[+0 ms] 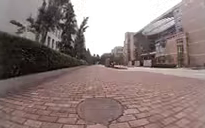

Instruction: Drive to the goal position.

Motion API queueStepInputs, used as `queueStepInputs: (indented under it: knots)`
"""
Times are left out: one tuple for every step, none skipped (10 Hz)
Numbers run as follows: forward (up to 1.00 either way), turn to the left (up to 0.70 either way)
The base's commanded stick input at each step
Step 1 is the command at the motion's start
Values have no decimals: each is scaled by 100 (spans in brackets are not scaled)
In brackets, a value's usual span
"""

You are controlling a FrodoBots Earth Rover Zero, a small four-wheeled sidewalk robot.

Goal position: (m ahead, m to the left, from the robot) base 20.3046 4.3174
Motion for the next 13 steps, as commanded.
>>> queueStepInputs:
  knots:
    - [70, 1]
    - [70, 6]
    - [70, 14]
    - [70, 14]
    - [70, 10]
    - [70, 4]
    - [70, 0]
    - [70, 0]
    - [70, 0]
    - [70, 0]
    - [70, 0]
    - [70, 0]
    - [70, 0]
